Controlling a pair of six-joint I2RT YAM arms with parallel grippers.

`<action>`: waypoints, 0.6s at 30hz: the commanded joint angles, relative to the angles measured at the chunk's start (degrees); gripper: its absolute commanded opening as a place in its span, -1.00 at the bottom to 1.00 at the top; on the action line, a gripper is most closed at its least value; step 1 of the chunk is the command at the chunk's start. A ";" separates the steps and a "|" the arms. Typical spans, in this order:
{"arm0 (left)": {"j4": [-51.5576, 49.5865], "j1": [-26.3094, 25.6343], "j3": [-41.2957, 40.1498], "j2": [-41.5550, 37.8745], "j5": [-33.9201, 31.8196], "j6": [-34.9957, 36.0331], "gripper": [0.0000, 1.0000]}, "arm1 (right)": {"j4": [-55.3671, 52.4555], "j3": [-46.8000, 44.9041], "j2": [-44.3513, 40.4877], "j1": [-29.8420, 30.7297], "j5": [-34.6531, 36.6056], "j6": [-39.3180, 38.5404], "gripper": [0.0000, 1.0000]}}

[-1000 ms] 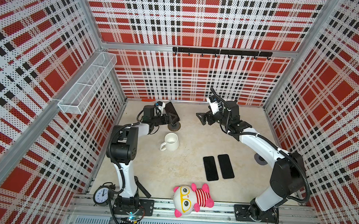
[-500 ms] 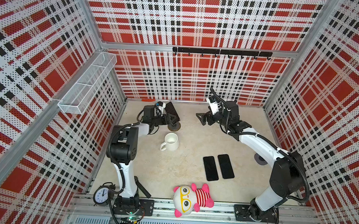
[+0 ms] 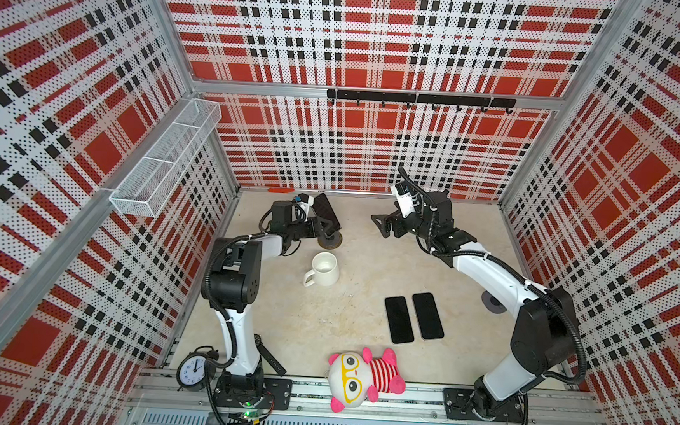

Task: Remove the phone from the phone stand
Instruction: Move the phone stand with the phone to the top-center of the table.

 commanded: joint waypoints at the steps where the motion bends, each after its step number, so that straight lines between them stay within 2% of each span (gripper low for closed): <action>1: -0.31 0.23 -0.22 0.98 1.06 1.14 -0.20 | 0.08 0.64 -1.08 0.23 0.36 -0.75 0.99; 7: -0.48 0.15 -0.56 0.68 1.34 2.06 -0.33 | 0.10 0.78 -1.35 0.24 0.51 -0.71 0.99; 10: -0.50 0.08 -0.83 0.51 1.31 2.46 -0.45 | 0.19 0.78 -1.46 0.23 0.61 -0.77 1.00; 15: -1.11 -0.27 -1.41 -0.26 1.07 4.21 -0.47 | 0.25 0.72 -1.49 0.26 0.54 -0.72 0.99; 18: -0.81 -0.42 -1.91 -0.69 0.74 4.72 -0.62 | 0.28 0.80 -1.54 0.22 0.67 -0.58 0.99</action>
